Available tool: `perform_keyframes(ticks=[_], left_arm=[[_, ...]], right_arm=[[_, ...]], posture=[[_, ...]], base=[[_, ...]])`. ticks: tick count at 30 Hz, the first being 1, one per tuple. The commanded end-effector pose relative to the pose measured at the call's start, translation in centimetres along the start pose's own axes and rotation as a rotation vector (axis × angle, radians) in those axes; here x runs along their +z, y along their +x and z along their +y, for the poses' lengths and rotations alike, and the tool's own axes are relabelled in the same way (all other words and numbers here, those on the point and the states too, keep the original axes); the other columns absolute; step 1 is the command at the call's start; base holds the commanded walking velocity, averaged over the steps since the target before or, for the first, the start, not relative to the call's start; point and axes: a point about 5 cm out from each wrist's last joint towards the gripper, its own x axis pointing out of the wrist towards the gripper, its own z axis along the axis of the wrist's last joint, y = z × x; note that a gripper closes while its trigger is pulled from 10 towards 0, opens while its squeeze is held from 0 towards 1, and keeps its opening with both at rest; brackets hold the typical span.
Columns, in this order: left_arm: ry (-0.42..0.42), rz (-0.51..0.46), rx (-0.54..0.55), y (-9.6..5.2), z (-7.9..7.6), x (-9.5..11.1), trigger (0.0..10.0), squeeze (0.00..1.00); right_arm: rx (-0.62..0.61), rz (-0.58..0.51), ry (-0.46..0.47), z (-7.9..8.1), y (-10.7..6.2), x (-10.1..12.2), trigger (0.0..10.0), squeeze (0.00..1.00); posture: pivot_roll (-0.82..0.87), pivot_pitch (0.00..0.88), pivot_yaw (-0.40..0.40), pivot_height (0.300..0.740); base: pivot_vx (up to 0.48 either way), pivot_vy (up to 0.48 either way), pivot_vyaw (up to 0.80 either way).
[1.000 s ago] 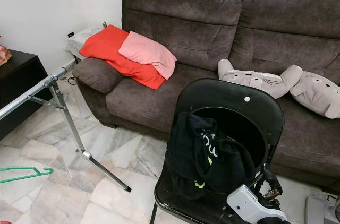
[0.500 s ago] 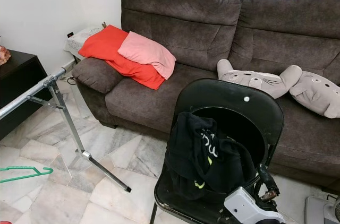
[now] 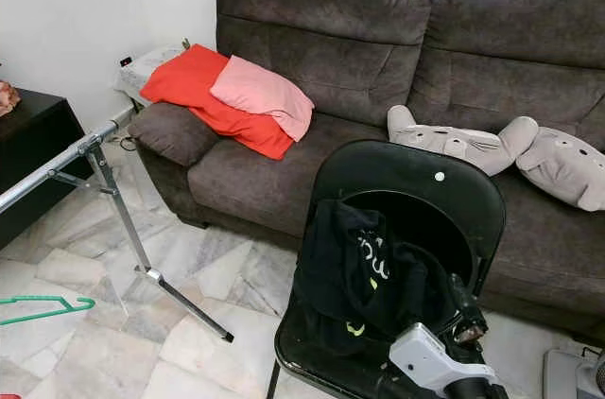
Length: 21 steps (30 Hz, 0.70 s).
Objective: Hang hanger
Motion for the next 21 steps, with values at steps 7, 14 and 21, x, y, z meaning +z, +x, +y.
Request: perform_keyframes(ticks=[7, 14, 21], left_arm=[[-0.003, 0.019, -0.005, -0.1, -0.1, -0.4, 10.0, 0.00], [-0.002, 0.019, -0.006, 0.0, 0.0, -0.3, 10.0, 0.00], [0.003, 0.021, -0.006, -0.1, 0.0, -0.4, 10.0, 0.00]], right_arm=[[-0.050, 0.020, -0.040, -0.7, 1.6, -0.8, 10.0, 0.00], [-0.091, 0.022, -0.048, -0.5, 2.5, -0.9, 10.0, 0.00], [-0.104, 0.020, -0.012, 0.7, 3.1, -0.8, 10.0, 0.00]], posture=[[-0.02, 0.040, -0.015, 0.740], [-0.02, 0.047, -0.011, 0.740], [-0.01, 0.047, -0.003, 0.740]], base=[[0.000, 0.000, 0.00], [0.000, 0.000, 0.00], [0.000, 0.000, 0.00]])
